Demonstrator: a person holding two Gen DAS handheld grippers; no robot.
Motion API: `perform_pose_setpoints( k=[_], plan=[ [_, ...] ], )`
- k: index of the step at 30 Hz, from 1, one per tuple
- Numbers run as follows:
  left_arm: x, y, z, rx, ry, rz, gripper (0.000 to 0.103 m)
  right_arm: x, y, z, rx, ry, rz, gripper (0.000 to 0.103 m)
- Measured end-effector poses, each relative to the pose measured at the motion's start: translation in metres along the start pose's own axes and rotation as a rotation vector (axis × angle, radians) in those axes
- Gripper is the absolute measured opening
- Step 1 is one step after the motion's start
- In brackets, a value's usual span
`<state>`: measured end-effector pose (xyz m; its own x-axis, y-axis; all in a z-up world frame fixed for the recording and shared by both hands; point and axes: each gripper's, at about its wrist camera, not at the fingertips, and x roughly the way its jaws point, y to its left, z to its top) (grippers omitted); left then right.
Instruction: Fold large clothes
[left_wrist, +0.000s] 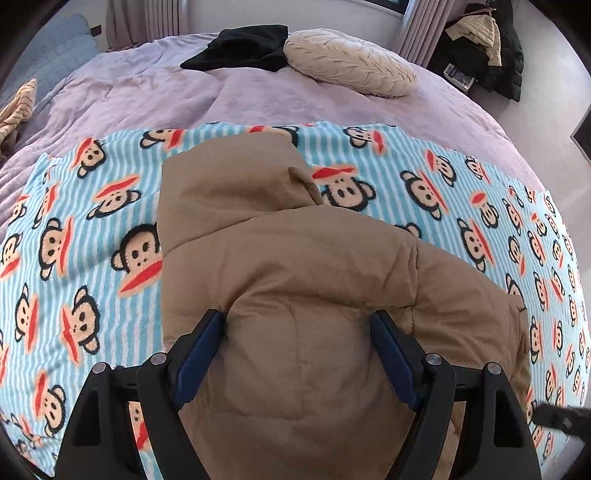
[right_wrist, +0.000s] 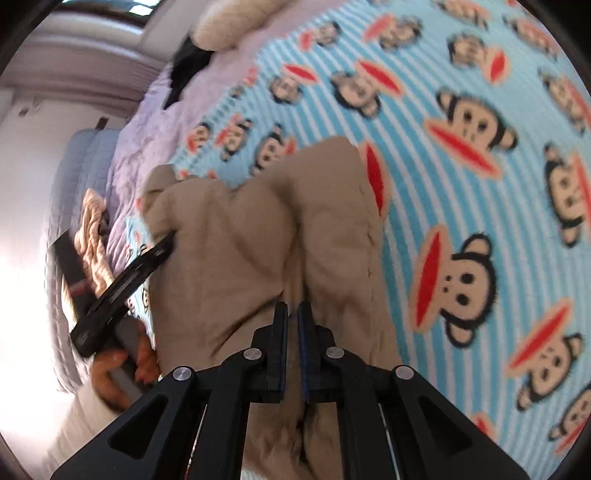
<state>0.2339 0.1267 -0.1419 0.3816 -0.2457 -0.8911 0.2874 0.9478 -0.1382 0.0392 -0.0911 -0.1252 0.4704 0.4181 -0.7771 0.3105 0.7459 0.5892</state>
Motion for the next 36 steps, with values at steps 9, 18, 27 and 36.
perform_pose_setpoints(
  k=[9, 18, 27, 36],
  plan=[
    [-0.047, 0.012, -0.008, 0.018, -0.01, -0.012, 0.081, 0.017, 0.0, -0.037, -0.008, 0.075, -0.07, 0.007],
    [-0.099, 0.033, -0.1, -0.012, 0.071, -0.049, 0.081, 0.02, 0.016, -0.035, -0.034, 0.077, -0.119, 0.007],
    [-0.094, 0.035, -0.145, -0.109, 0.15, -0.034, 0.081, -0.003, 0.056, -0.058, -0.15, 0.063, -0.15, 0.007],
    [-0.106, 0.03, -0.141, -0.074, 0.156, -0.025, 0.081, 0.012, 0.041, -0.073, -0.074, 0.14, -0.196, 0.007]
  ],
)
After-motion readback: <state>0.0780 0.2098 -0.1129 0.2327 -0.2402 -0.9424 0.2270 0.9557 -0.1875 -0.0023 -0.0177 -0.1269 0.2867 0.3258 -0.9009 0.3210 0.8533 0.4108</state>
